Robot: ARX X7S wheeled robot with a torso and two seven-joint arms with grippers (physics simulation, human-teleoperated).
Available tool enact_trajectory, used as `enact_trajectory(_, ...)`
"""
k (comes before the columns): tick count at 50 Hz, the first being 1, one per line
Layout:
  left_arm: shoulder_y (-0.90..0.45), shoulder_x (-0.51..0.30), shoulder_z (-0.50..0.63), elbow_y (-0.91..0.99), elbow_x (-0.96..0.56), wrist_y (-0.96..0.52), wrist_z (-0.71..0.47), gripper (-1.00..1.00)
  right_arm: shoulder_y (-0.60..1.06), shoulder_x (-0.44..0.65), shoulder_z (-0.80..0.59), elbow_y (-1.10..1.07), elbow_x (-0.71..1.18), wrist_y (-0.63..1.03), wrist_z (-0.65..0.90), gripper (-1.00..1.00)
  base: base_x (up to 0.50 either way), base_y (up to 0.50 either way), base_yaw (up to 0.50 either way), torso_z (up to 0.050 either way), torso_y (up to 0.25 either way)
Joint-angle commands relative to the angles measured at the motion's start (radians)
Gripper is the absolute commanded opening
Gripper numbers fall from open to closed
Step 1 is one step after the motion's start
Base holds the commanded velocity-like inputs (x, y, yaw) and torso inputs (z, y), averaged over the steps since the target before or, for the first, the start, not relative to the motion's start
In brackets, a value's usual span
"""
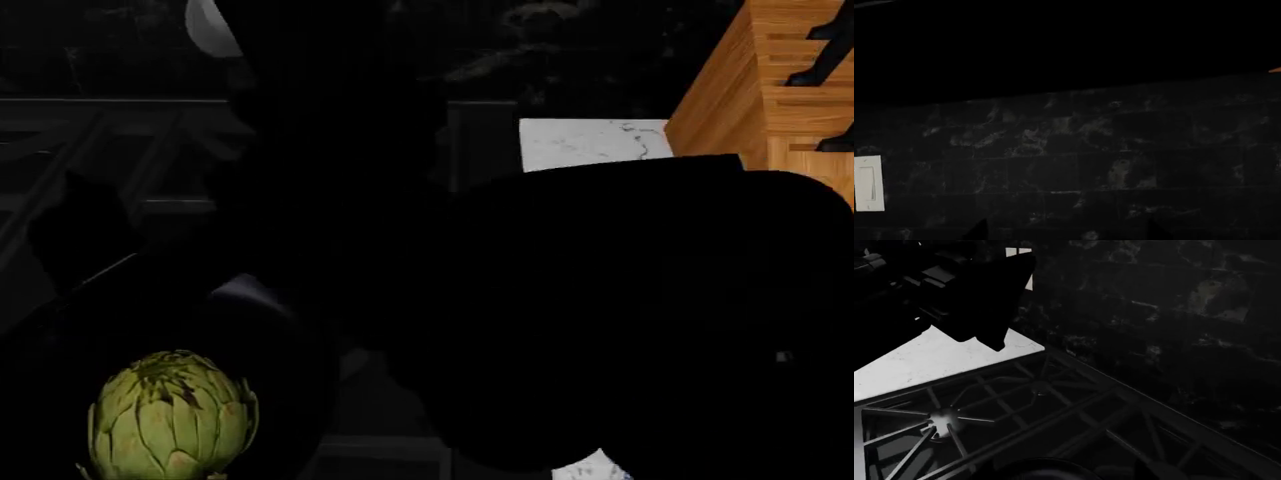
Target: Pick the artichoke from the pan and place it on the plate.
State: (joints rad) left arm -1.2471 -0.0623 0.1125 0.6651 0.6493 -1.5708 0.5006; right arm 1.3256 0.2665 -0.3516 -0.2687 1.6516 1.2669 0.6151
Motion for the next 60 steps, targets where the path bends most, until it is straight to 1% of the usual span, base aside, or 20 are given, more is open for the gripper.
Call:
enact_trajectory(1, 0.005, 0.017, -0.03, -0.055, 0.022, 0.052, 0.027, 1.0, -0.017, -0.075, -0.022, 0.046, 0.102, -0.023, 0.046, 1.0, 0.0, 0.0, 0.0, 0.0, 0.0)
enact_trajectory(5, 0.005, 0.015, -0.021, -0.048, 0.026, 0.042, 0.03, 1.0, -0.021, -0.076, -0.034, 0.062, 0.121, -0.023, 0.048, 1.0, 0.0, 0.0, 0.0, 0.0, 0.0)
enact_trajectory(15, 0.004, 0.017, -0.024, -0.052, 0.032, 0.044, 0.036, 1.0, -0.035, -0.081, -0.074, 0.103, 0.235, -0.033, 0.122, 1.0, 0.0, 0.0, 0.0, 0.0, 0.0)
enact_trajectory(35, 0.033, 0.017, -0.051, -0.053, 0.02, 0.066, 0.022, 1.0, -0.056, -0.052, -0.109, 0.113, 0.218, -0.03, 0.106, 1.0, 0.0, 0.0, 0.0, 0.0, 0.0)
enact_trajectory(49, 0.058, 0.018, -0.08, -0.069, -0.01, 0.108, 0.002, 1.0, -0.054, -0.051, -0.136, 0.148, 0.163, -0.026, 0.047, 1.0, 0.0, 0.0, 0.0, 0.0, 0.0)
enact_trajectory(60, 0.069, 0.007, -0.091, -0.063, -0.028, 0.109, -0.004, 1.0, -0.071, -0.057, -0.165, 0.153, 0.114, -0.028, 0.003, 1.0, 0.0, 0.0, 0.0, 0.0, 0.0)
